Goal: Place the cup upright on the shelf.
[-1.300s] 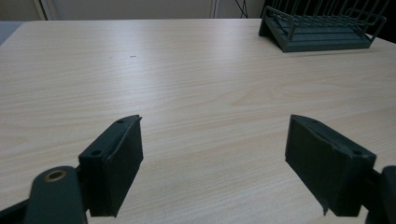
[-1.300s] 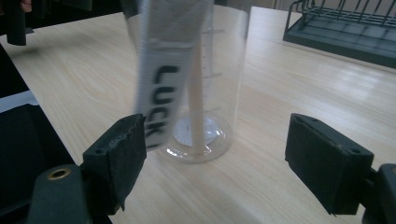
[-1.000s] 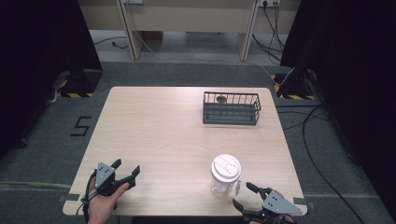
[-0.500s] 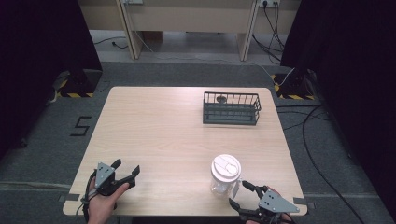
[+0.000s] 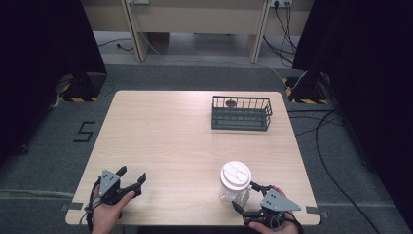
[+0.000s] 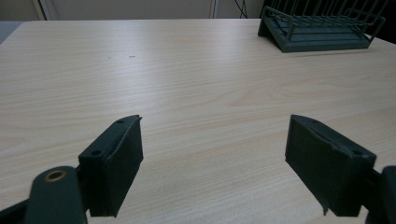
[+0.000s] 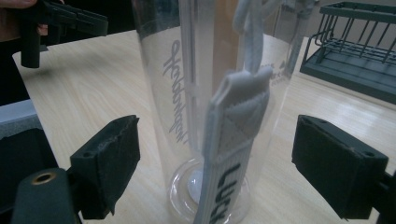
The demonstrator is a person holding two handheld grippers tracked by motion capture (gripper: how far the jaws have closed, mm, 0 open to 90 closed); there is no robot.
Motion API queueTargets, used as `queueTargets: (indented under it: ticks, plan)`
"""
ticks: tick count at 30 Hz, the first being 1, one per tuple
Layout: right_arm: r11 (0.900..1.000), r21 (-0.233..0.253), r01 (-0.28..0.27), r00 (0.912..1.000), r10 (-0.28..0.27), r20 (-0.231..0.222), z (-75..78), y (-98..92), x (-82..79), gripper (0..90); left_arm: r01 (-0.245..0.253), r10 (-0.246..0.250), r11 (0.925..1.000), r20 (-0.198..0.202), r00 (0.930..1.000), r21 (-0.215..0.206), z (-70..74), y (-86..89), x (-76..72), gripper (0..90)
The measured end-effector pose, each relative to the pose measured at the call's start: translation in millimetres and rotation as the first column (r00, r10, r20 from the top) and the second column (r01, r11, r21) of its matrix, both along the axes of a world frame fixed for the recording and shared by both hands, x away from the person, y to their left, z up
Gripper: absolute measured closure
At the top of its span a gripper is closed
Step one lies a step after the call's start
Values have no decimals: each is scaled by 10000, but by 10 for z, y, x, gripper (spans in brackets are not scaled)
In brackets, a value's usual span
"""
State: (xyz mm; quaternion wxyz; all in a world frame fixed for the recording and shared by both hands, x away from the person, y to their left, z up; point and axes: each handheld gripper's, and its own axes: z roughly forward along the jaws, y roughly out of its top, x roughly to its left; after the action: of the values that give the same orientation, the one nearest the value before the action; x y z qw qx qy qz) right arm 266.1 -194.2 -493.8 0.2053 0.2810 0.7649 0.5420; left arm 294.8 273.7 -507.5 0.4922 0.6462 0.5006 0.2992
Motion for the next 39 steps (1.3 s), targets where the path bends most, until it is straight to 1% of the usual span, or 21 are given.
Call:
queueTargets:
  ticks: [1, 11, 12, 14, 18, 19, 24, 31, 35, 39]
  plan:
    - [10000, 13, -33, 10000, 33, -33, -11, 32, 40, 158, 4, -4, 10000, 1, 10000, -6, 0, -2, 1, 185]
    - [9998, 64, -189, 9998, 190, -111, -63, 156, 170, 153, 29, -29, 10000, 11, 10000, 4, 2, -5, 0, 185]
    - [9998, 64, -189, 9998, 190, -111, -63, 156, 170, 153, 29, -29, 10000, 11, 10000, 4, 2, -5, 0, 185]
    - [9995, 120, -307, 9995, 308, -90, -82, 189, 223, 142, 15, -15, 10000, 11, 10000, -5, 1, -3, 0, 185]
    - [9993, 216, -315, 9995, 316, -52, -101, 223, 271, 133, 9, -9, 10000, 32, 10000, -33, 3, 0, -2, 185]
    - [9991, 293, -317, 9995, 320, -86, -108, 230, 275, 136, 10, -10, 10000, 26, 10000, -35, 2, 1, -1, 185]
    - [9984, 361, -428, 9991, 428, -10, -119, 233, 274, 175, 55, -55, 10000, 26, 10000, -12, 4, -5, -2, 185]
    - [9989, 360, -295, 9996, 293, 59, -116, 230, 278, 179, 48, -48, 10000, 28, 10000, -13, 4, -3, -2, 186]
    - [9994, 229, -266, 9996, 264, 57, -98, 219, 285, 181, 46, -46, 10000, 28, 10000, -17, 4, -2, -2, 186]
    - [9991, 366, -209, 9998, 206, 75, -56, 201, 291, 182, 40, -40, 10000, 36, 10000, -37, 3, -3, -2, 185]
